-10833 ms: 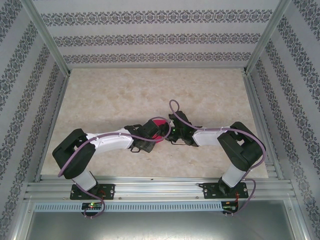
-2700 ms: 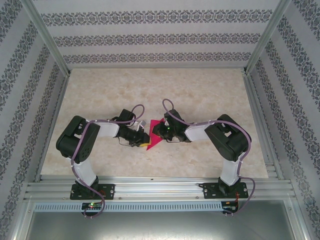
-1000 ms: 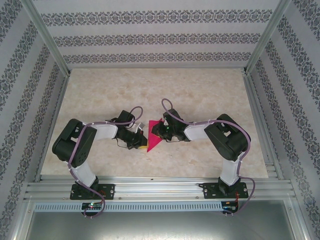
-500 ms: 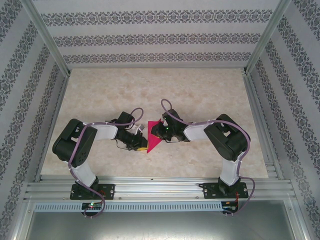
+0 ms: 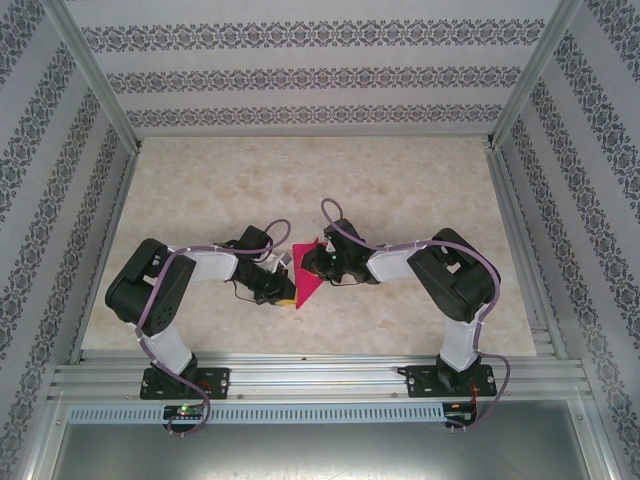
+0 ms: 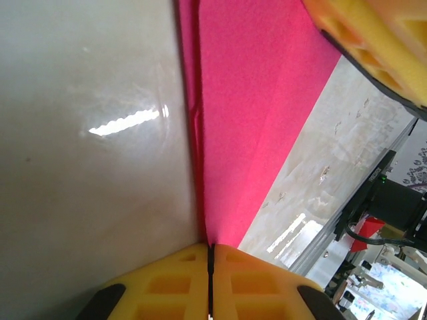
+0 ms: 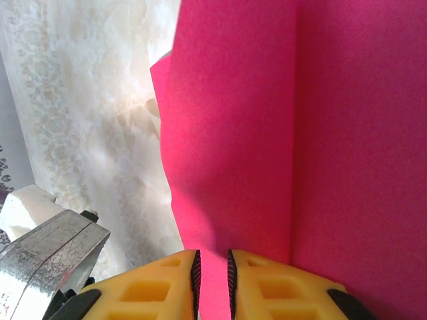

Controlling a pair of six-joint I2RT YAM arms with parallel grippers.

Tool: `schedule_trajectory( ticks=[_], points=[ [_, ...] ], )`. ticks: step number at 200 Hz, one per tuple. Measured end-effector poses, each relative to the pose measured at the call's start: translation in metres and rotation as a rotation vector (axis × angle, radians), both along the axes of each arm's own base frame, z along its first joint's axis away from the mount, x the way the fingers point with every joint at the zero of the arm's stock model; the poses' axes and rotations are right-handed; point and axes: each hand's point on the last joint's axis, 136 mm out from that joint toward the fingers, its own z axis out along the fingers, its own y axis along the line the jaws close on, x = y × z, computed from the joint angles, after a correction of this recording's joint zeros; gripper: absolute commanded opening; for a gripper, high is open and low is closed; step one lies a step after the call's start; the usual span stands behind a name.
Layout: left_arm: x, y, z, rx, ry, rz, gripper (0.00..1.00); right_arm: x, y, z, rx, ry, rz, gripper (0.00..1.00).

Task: Fold a paper plane with a square sheet of paper (pick it up from the middle)
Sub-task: Fourth fold the wing at the center of the table.

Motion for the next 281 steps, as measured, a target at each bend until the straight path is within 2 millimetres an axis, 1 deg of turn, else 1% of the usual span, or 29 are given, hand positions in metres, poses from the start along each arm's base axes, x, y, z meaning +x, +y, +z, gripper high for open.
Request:
schedule_trajectory(
  ticks=[33, 59, 79, 112, 132, 157, 171, 187, 216, 254, 281],
  points=[
    [-0.001, -0.001, 0.001, 0.004, -0.009, -0.008, 0.15, 0.0, 0.0, 0.0, -0.001, 0.001, 0.0, 0.21],
    [-0.015, 0.005, 0.004, 0.048, 0.001, -0.01, 0.18, 0.0, 0.0, -0.001, -0.003, -0.001, 0.002, 0.21],
    [-0.018, 0.013, 0.016, 0.077, -0.023, 0.016, 0.18, -0.001, 0.001, 0.0, -0.003, -0.001, 0.005, 0.21],
    [-0.006, 0.011, 0.044, 0.052, -0.102, 0.064, 0.18, -0.002, 0.002, -0.001, -0.004, -0.003, 0.01, 0.21],
    [0.005, 0.005, 0.054, 0.032, -0.118, 0.085, 0.18, -0.002, 0.002, -0.001, -0.004, -0.003, 0.01, 0.21],
    [0.023, -0.008, 0.061, -0.019, -0.133, 0.11, 0.19, -0.002, 0.002, -0.001, -0.004, -0.003, 0.01, 0.21],
    [0.029, -0.013, 0.059, -0.041, -0.125, 0.114, 0.19, -0.002, 0.002, -0.001, -0.004, -0.003, 0.01, 0.21],
    [0.031, -0.017, 0.053, -0.05, -0.103, 0.114, 0.19, -0.002, 0.002, 0.0, -0.004, -0.003, 0.01, 0.21],
    [0.03, -0.019, 0.039, -0.043, -0.057, 0.112, 0.19, -0.002, 0.002, -0.001, -0.006, 0.001, 0.01, 0.21],
    [0.028, -0.025, 0.028, -0.043, -0.04, 0.097, 0.19, -0.002, 0.002, -0.001, -0.009, 0.005, 0.011, 0.21],
    [0.025, -0.024, 0.014, -0.023, -0.007, 0.095, 0.19, -0.002, 0.002, -0.001, -0.01, 0.005, 0.011, 0.21]
  ],
)
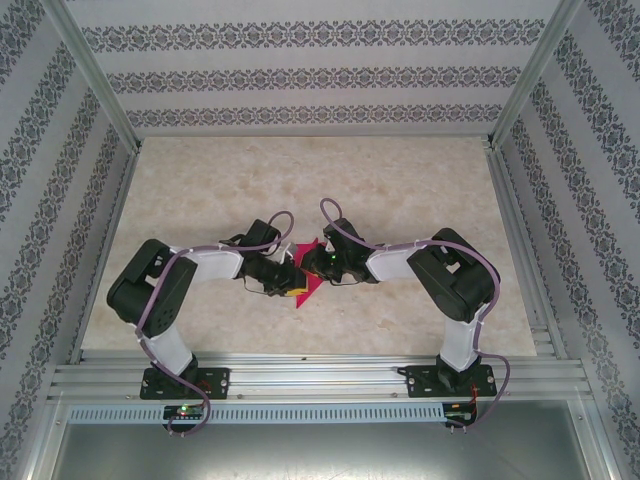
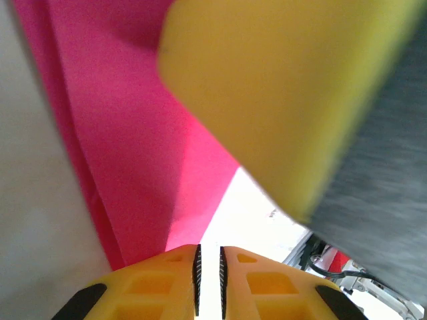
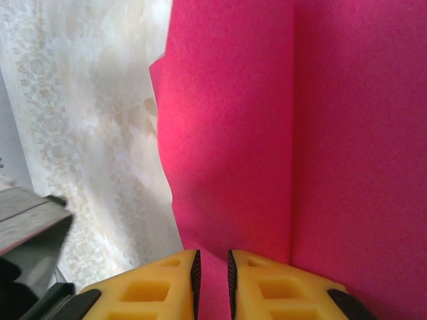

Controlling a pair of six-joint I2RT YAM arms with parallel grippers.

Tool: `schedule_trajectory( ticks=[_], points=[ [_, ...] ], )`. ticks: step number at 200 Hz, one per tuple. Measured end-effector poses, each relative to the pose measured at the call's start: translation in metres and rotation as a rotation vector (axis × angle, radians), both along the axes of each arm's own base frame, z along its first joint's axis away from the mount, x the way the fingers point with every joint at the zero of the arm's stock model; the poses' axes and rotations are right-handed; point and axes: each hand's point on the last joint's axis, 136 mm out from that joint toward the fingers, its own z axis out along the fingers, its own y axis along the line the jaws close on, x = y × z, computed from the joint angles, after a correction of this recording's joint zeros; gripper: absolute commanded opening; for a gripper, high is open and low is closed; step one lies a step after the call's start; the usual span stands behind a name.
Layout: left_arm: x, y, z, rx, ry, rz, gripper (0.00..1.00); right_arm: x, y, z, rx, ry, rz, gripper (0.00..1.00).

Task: Fold a paper plane with a square sheet of paper (pick it up from the middle)
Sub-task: Fourth fold the wing at the center of the table.

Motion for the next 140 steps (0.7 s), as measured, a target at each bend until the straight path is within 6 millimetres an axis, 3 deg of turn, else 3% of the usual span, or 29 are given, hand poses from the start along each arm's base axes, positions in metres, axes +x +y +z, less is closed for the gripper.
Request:
schedule_trajectory(
  ticks=[32, 140],
  points=[
    [-0.006, 0.003, -0.01, 0.01, 0.015, -0.009, 0.18, 0.0, 0.0, 0.0, 0.0, 0.001, 0.0, 0.21],
    [-0.018, 0.001, -0.009, -0.063, -0.059, -0.076, 0.2, 0.0, 0.0, 0.0, 0.002, 0.001, 0.002, 0.21]
  ],
)
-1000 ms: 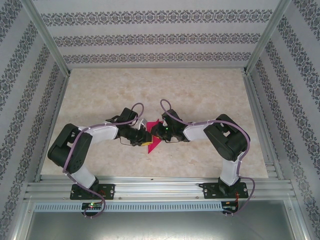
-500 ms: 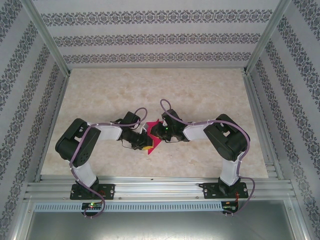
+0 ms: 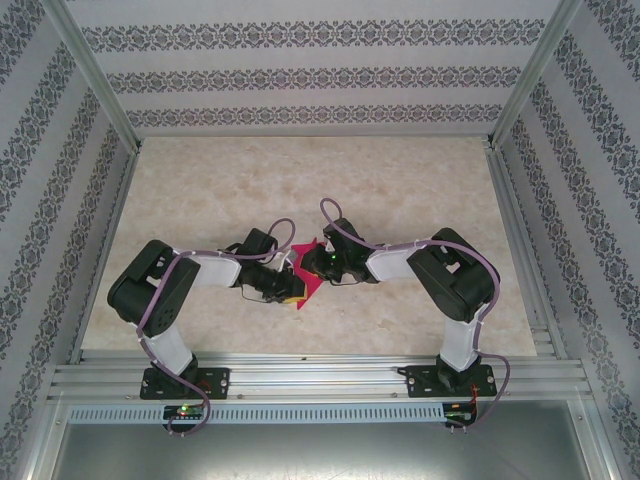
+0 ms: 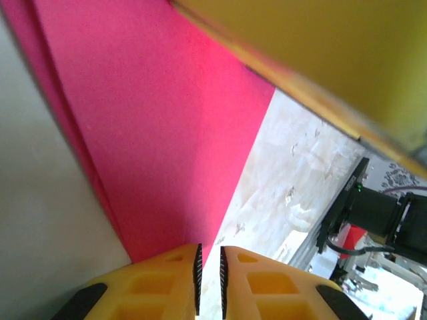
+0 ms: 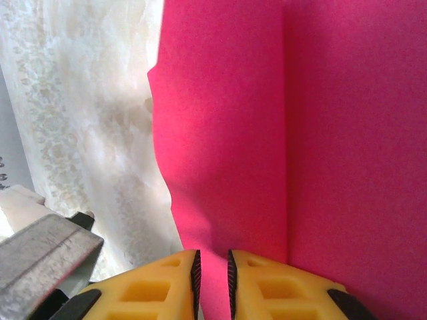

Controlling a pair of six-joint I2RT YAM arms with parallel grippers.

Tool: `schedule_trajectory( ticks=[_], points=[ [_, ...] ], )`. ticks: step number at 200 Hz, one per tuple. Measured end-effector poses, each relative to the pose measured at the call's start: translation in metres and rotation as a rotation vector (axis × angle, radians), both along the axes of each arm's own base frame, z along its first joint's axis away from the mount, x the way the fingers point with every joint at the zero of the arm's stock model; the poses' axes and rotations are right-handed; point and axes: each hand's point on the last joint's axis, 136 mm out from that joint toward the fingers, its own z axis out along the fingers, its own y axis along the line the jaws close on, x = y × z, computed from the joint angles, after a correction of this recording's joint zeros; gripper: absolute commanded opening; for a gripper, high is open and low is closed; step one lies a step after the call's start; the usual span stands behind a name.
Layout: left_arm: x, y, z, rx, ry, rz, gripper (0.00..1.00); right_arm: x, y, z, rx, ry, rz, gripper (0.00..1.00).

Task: Fold a paper plane with a square sheet of paper (pick it up from the middle)
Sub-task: Fourth fold the wing at the center of the table.

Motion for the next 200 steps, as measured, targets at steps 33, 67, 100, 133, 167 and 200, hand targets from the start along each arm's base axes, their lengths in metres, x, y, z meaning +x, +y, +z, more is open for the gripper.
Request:
schedule_trajectory(
  ticks=[33, 67, 100, 133, 167, 200],
  points=[
    [-0.005, -0.001, 0.002, -0.02, 0.006, -0.015, 0.2, 0.0, 0.0, 0.0, 0.0, 0.001, 0.001, 0.21],
    [-0.01, -0.001, 0.001, -0.03, 0.006, -0.033, 0.21, 0.0, 0.0, 0.0, 0.002, 0.001, 0.002, 0.21],
    [-0.017, -0.001, 0.002, -0.033, 0.009, -0.046, 0.22, 0.0, 0.0, 0.0, 0.002, 0.001, 0.002, 0.21],
    [-0.037, 0.001, 0.002, -0.006, 0.048, -0.083, 0.21, 0.0, 0.001, 0.0, 0.003, 0.0, 0.002, 0.21],
    [-0.053, 0.012, 0.002, 0.077, 0.07, -0.078, 0.15, 0.0, 0.001, 0.0, 0.004, 0.0, 0.002, 0.21],
    [-0.041, 0.021, 0.03, 0.105, -0.058, -0.01, 0.12, 0.0, 0.001, 0.0, 0.004, 0.001, -0.006, 0.2]
  ],
)
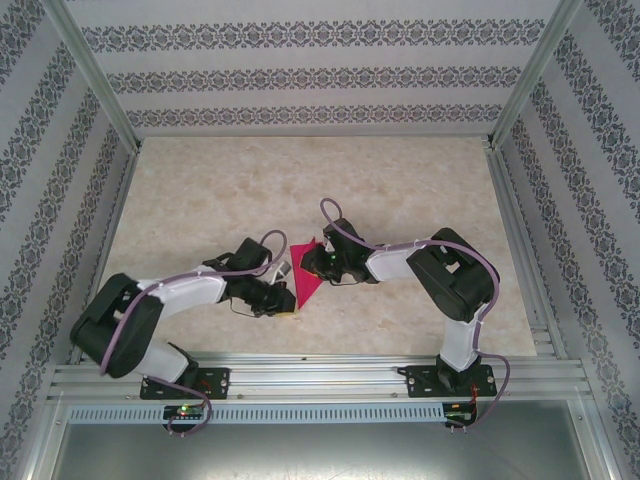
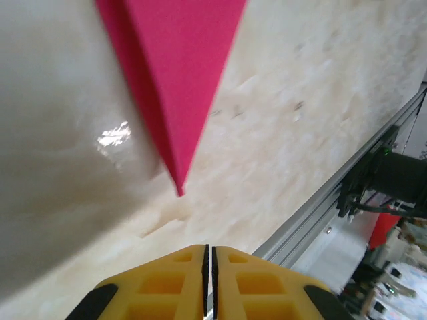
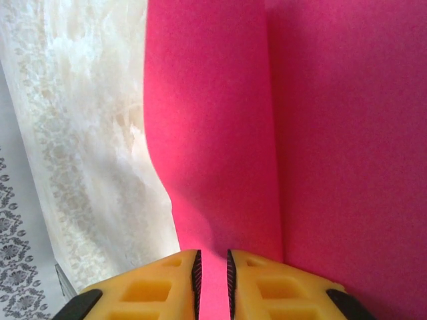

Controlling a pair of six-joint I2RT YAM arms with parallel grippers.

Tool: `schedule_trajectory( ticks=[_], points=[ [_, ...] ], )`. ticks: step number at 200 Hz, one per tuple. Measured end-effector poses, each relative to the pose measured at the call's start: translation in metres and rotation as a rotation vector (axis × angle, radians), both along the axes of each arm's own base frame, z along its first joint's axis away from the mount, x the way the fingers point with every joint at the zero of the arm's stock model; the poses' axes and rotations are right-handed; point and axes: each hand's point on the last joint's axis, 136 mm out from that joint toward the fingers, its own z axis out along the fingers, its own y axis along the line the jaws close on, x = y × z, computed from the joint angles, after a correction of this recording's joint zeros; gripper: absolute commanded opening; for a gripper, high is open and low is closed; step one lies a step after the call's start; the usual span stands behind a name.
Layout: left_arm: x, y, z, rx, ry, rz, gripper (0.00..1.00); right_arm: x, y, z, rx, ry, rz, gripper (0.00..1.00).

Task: Fold a paper plane with a square sheet of paper (pick it up from the middle)
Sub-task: Fourth fold the wing at the center of the table.

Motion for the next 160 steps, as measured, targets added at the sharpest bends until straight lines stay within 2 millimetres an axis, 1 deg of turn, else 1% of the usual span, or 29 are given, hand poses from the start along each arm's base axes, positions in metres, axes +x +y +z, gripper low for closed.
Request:
schedule_trajectory(
  ticks=[17, 35, 52, 78, 101, 136, 160],
  points=[
    [0.012, -0.001, 0.008, 0.002, -0.037, 0.04, 0.12, 0.0, 0.001, 0.0, -0.005, -0.009, -0.009, 0.2],
    [0.022, -0.004, 0.006, 0.001, -0.043, 0.085, 0.13, 0.0, 0.002, 0.0, -0.011, -0.011, -0.019, 0.2],
    [0.032, -0.009, -0.001, -0.006, -0.032, 0.122, 0.13, 0.001, 0.002, 0.0, -0.01, -0.01, -0.023, 0.2],
    [0.041, -0.013, -0.016, 0.0, -0.005, 0.157, 0.14, 0.001, 0.002, 0.0, -0.009, -0.011, -0.024, 0.2],
    [0.048, -0.013, -0.022, 0.014, -0.007, 0.175, 0.15, 0.001, 0.002, 0.0, -0.007, -0.013, -0.024, 0.2],
    [0.049, -0.01, -0.031, 0.042, 0.002, 0.187, 0.15, 0.001, 0.002, 0.0, -0.007, -0.013, -0.024, 0.2],
    [0.044, -0.009, -0.035, 0.045, 0.004, 0.176, 0.16, 0.001, 0.002, 0.0, -0.007, -0.013, -0.024, 0.21]
  ],
)
